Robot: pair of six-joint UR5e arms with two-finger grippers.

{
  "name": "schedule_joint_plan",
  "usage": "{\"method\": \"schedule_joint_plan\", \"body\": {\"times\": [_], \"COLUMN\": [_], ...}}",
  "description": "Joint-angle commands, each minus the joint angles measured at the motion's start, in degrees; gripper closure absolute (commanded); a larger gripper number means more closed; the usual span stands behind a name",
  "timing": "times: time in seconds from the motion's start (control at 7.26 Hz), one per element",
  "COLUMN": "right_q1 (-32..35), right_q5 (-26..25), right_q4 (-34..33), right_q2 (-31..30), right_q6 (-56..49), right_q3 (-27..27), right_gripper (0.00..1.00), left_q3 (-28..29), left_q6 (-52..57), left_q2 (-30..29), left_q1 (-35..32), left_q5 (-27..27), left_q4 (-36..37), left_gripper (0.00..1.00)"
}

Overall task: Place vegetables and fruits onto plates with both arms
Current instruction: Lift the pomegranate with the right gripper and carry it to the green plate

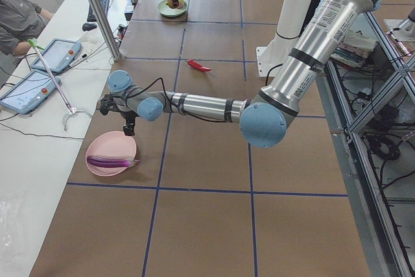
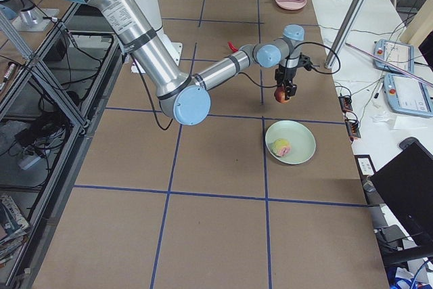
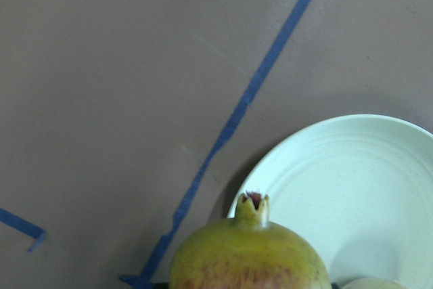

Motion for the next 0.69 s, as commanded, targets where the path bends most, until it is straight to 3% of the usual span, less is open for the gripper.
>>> {"method": "schedule_joint_plan", "body": {"times": [0.0, 0.14, 0.28, 0.41, 0.55], "right_q1": [1.34, 1.16, 1.07, 1.07, 1.25], "right_q5": [1.29, 1.21, 1.2, 1.2, 1.38], "right_q4": [12.72, 14.45, 14.56, 14.65, 14.56], "right_q2": [-1.25, -1.16, -1.16, -0.73, -0.64], "right_q6": [-3.29, -3.02, -1.89, 1.43, 7.64], "right_q3": [-9.94, -11.83, -11.94, -11.85, -11.16], "right_gripper": [0.73, 0.44, 0.07, 0.0, 0.0], "left_q3": [-0.58, -1.11, -1.2, -0.94, -0.94], "left_q6": [-0.14, -0.41, -0.49, -0.58, -0.58], "left_q2": [0.06, 0.49, 0.5, 0.5, -0.11], "left_q1": [0.1, 0.11, 0.11, 0.28, 0.37], "left_q5": [0.0, 0.0, -0.09, -1.65, -4.02], "left_q4": [0.06, 0.06, 0.06, 0.23, 0.84], "left_gripper": [0.0, 0.0, 0.0, 0.0, 0.0]}}
